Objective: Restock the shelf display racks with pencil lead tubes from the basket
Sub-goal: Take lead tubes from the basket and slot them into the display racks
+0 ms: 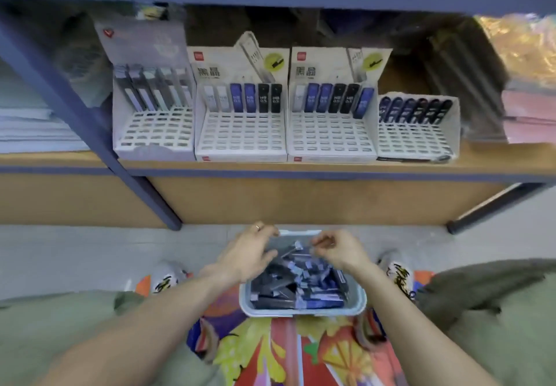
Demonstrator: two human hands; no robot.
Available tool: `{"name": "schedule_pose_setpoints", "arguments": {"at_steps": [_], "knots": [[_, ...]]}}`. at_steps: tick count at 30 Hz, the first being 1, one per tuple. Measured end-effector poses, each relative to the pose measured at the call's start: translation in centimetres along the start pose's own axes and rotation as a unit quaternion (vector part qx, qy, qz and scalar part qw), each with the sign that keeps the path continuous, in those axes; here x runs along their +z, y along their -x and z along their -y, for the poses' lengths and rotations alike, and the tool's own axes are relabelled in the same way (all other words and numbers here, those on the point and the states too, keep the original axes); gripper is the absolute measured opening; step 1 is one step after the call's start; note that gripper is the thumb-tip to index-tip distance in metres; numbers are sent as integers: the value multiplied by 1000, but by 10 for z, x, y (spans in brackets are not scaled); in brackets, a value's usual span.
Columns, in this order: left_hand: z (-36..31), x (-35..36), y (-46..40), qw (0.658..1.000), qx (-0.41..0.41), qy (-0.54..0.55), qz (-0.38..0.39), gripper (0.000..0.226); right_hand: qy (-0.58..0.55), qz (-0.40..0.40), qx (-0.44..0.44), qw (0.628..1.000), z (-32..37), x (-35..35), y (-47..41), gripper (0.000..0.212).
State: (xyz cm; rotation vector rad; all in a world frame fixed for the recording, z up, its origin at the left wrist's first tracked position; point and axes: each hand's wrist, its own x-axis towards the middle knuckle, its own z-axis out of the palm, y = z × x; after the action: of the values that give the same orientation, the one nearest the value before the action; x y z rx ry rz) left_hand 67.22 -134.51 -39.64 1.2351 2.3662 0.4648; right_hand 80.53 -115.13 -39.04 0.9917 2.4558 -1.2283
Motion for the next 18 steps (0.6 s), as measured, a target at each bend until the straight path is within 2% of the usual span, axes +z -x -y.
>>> {"name": "schedule_pose_setpoints", "arguments": {"at_steps": [1,3,6,12,15,18], "knots": [[1,17,-2,999,-23,1,34,45,8,37,31,999,-18,10,-2,15],[1,43,-6,996,-61,17,67,53,18,82,56,995,-40,30,-9,33],[-2,72,-10,992,-74,31,97,65,15,92,51,994,-54,52,-15,51],[9,104,-26,988,-37,-58,137,81,36,90,38,995,-65,89,-22,70],[12,112,-33,983,-19,-106,149,79,48,82,39,995,-69,98,-29,73],[16,119,-38,978,1,-157,135,77,53,60,44,996,-68,99,-33,65]]}}
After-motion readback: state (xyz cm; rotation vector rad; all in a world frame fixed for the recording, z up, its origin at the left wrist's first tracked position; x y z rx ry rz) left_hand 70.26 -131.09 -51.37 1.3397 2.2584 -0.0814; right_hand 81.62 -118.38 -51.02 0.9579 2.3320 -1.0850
